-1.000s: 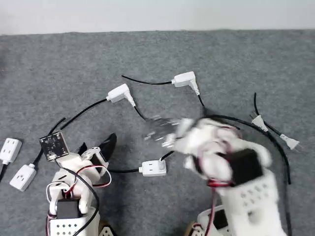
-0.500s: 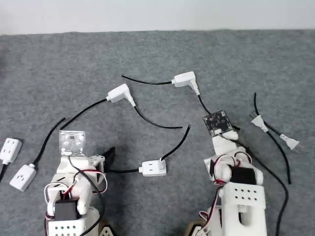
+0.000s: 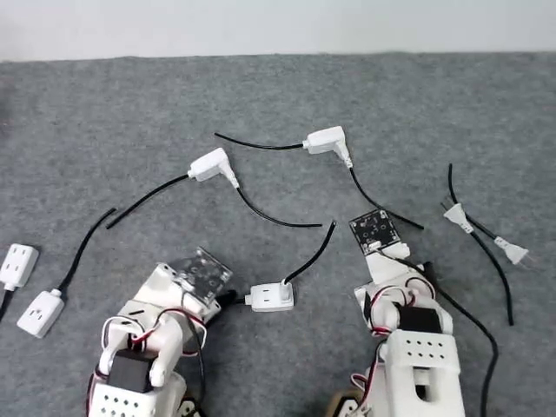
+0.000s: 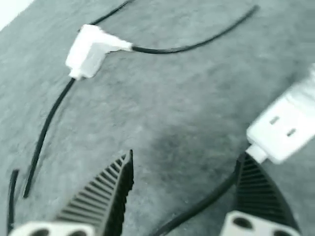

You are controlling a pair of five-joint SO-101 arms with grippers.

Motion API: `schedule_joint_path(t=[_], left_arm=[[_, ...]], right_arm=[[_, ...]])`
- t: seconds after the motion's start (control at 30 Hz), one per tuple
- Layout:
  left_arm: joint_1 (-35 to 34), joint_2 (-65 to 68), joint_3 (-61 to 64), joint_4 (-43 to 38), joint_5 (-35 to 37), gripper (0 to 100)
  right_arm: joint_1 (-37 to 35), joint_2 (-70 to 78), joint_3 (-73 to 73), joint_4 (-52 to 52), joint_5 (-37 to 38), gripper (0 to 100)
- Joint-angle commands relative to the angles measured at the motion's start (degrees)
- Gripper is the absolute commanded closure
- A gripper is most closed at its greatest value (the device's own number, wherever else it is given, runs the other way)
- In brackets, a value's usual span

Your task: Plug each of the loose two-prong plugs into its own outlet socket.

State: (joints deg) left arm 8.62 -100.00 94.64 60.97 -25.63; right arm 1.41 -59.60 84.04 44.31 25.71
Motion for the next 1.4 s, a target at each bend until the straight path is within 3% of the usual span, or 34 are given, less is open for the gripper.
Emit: schedule_joint_path(t=[0.0,0.17,0.33,0.53,0.7,0.8,1.07,1.37], left_arm=[[0.97,0.09,-0.57,1.32,-3.96,68],[0.97,0.09,-2.15,5.19,-7.56,63],[2.73,3.69,-15.96,11.78,-11.25,63],[6.33,31.38,-31.78,12.57,-10.02,63],[9.67,59.78,-35.65,6.07,-10.02,63],[13.8,68.84,-35.91,-0.88,-12.13,63],[18.9,71.91,-35.65,-14.95,-13.36,63],[19.96,72.09,-35.03,-17.05,-15.82,63]], right_arm=[[-0.92,-0.92,-0.44,-0.92,0.62,64.1],[-2.24,-0.92,-0.35,-1.01,0.62,64.1],[-2.15,-0.92,-0.35,-1.1,0.62,64.1],[-2.15,-0.92,-0.35,-1.1,0.62,64.1],[-2.15,-0.92,-0.35,-1.1,0.62,64.1],[-2.15,-0.92,-0.35,-1.1,0.79,64.1],[-2.15,-0.92,-0.35,-1.19,1.05,64.1],[-1.89,-0.84,-0.09,-2.33,1.14,64.1]])
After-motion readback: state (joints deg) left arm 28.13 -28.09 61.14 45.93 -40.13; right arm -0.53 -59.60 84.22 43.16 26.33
